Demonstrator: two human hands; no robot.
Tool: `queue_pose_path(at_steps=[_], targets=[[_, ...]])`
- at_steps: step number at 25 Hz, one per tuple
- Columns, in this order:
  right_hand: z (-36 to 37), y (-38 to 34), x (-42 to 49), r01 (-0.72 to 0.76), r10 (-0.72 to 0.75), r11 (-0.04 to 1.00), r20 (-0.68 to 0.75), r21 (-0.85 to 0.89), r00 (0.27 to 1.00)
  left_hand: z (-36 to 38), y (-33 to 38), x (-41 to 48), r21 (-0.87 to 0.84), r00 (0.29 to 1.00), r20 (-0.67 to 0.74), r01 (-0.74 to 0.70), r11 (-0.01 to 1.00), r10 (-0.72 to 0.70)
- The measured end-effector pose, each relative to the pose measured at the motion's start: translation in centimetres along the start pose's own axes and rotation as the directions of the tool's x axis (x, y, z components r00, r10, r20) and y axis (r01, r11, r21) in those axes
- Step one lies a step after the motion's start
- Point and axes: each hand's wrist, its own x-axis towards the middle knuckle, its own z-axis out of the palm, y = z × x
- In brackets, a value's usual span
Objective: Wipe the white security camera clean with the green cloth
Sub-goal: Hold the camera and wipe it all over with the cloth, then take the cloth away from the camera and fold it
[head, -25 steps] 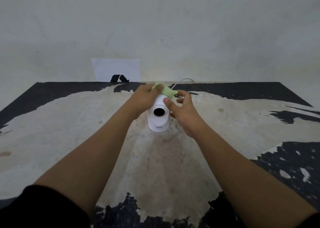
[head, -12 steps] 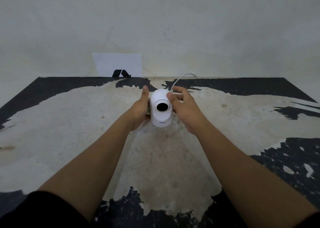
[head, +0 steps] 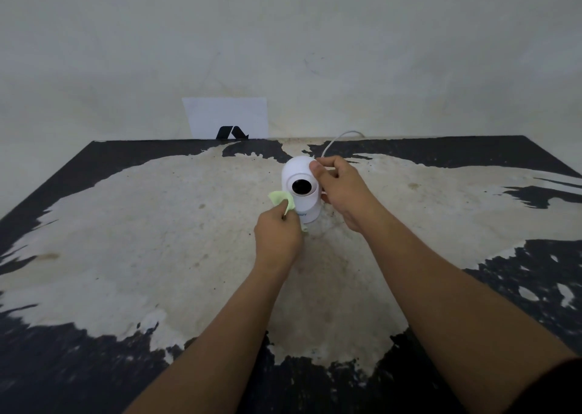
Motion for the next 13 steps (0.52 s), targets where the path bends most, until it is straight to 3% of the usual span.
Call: queue_pose_path(at_steps=[4, 8, 11, 13], targets=[[0.0, -0.3, -0.8, -0.001, 0.001, 1.000, -0.016, -0.005, 1.000, -1.5, 1.3, -2.0, -0.234, 0.985, 0.142, 0.131, 0.963, -0.100], [-0.6, -1.6, -3.5, 0.061, -0.064, 0.998, -0.187, -0.018, 0.980, -3.3, 2.6, -3.0, -0.392, 0.954, 0.284, 0.205, 0.897, -0.094], [-1.8, -2.0, -8.1, 0.266, -0.275, 0.961, -0.228, -0.069, 0.934, -3.8, 3.5, -3.7, -0.463, 0.951, 0.296, 0.229, 0.857, -0.094], [-2.7, -1.9, -11.4, 0.373, -0.387, 0.919, -0.114, -0.129, 0.915, -3.5, 4.0, -4.4, -0.533, 0.943, 0.317, 0.264, 0.804, -0.099]])
